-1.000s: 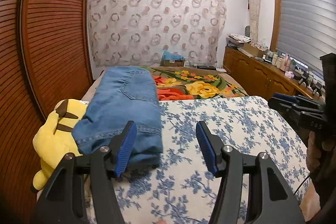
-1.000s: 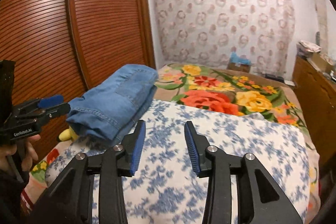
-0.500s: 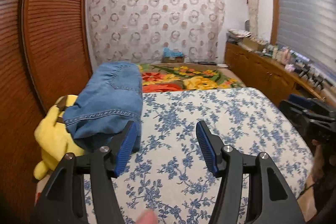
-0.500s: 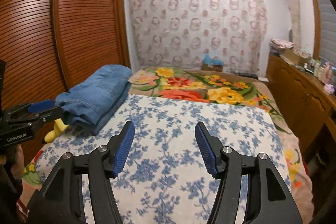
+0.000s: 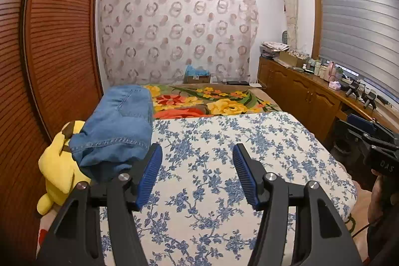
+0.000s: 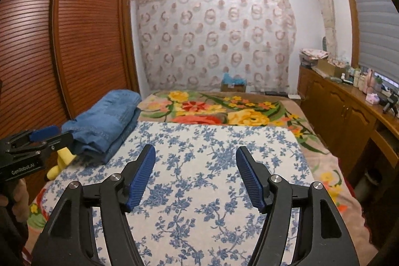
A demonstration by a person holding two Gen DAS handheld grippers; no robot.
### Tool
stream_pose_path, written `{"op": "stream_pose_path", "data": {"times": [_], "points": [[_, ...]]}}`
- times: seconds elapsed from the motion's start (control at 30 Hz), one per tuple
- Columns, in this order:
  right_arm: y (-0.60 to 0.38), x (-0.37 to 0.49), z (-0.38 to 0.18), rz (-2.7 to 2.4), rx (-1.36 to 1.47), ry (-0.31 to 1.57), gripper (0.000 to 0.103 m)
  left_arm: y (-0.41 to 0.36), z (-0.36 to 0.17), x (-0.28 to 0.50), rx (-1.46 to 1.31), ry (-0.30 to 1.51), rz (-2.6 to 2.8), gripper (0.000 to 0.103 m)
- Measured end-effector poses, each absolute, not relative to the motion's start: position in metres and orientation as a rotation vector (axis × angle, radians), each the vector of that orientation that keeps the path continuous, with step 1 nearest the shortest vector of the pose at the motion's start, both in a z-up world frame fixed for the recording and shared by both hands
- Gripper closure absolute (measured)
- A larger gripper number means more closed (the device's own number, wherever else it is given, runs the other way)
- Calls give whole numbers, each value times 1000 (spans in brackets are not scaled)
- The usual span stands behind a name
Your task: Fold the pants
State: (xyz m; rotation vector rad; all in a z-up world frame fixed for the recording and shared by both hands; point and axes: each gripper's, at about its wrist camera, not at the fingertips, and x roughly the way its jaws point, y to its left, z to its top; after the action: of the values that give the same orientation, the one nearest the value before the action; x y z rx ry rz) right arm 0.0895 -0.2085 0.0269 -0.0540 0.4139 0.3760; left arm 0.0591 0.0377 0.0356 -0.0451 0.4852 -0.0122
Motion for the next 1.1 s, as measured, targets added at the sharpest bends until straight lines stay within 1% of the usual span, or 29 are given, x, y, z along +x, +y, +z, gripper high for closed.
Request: {"op": "stream_pose_path", "data": {"times": [0.27, 1.1], "points": [[-221, 75, 45, 351, -35, 364, 31, 25, 50, 50, -28, 464, -23, 45], [-225, 71, 43, 348, -33, 367, 30, 20, 47, 43, -46, 473, -32, 44]]}}
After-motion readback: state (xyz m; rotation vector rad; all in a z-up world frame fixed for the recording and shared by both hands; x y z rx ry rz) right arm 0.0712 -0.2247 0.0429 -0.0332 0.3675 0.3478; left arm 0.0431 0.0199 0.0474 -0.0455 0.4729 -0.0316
